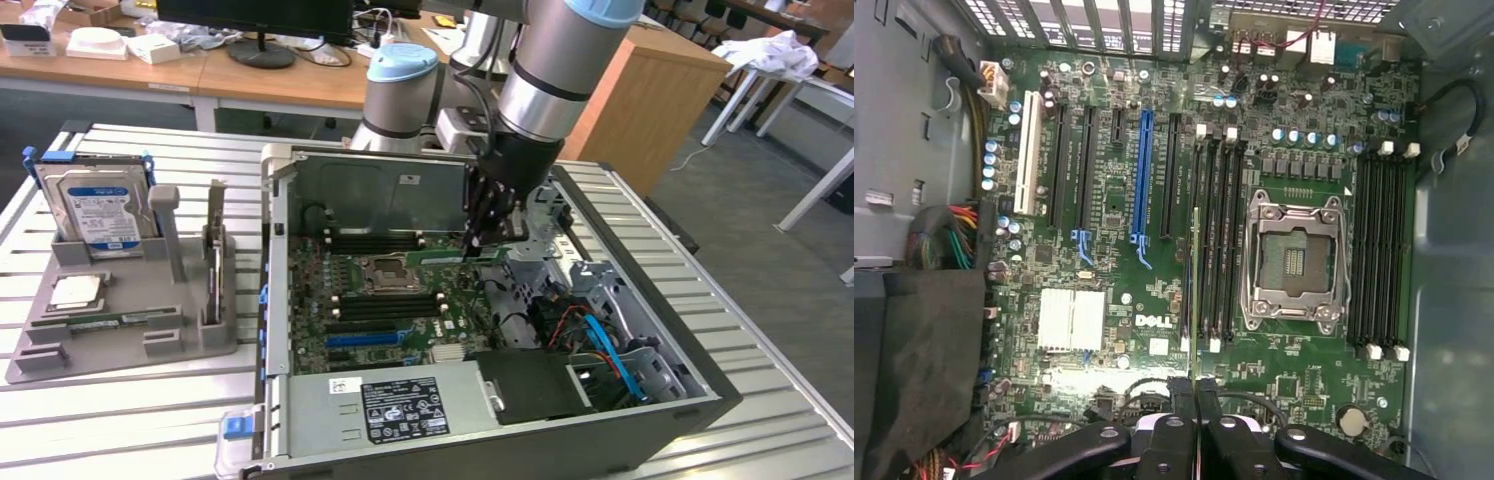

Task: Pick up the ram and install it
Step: 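Insert the ram into the slot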

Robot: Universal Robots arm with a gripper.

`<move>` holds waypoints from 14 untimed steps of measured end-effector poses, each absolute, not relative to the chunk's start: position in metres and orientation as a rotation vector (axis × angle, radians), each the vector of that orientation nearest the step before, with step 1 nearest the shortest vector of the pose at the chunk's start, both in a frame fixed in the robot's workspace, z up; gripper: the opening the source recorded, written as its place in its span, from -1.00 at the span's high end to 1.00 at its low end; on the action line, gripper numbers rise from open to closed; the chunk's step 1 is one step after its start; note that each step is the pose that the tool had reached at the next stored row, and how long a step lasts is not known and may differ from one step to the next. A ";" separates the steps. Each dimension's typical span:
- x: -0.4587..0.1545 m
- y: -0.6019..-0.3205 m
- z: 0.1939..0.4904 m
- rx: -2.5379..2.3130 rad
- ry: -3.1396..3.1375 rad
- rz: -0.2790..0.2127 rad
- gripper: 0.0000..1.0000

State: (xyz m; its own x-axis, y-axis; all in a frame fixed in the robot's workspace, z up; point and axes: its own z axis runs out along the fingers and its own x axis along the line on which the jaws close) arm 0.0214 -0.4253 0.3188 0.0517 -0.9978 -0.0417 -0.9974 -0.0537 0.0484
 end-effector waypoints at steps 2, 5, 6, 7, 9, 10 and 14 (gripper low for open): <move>0.021 -0.425 0.318 2.274 -2.157 -0.100 0.76; 0.021 -0.425 0.317 2.274 -2.157 -0.100 0.76; 0.021 -0.425 0.317 2.274 -2.157 -0.100 0.76; 0.021 -0.425 0.317 2.274 -2.157 -0.100 0.76; 0.021 -0.425 0.316 2.274 -2.157 -0.100 0.76; 0.021 -0.425 0.316 2.274 -2.157 -0.100 0.76; 0.021 -0.425 0.315 2.273 -2.157 -0.100 0.76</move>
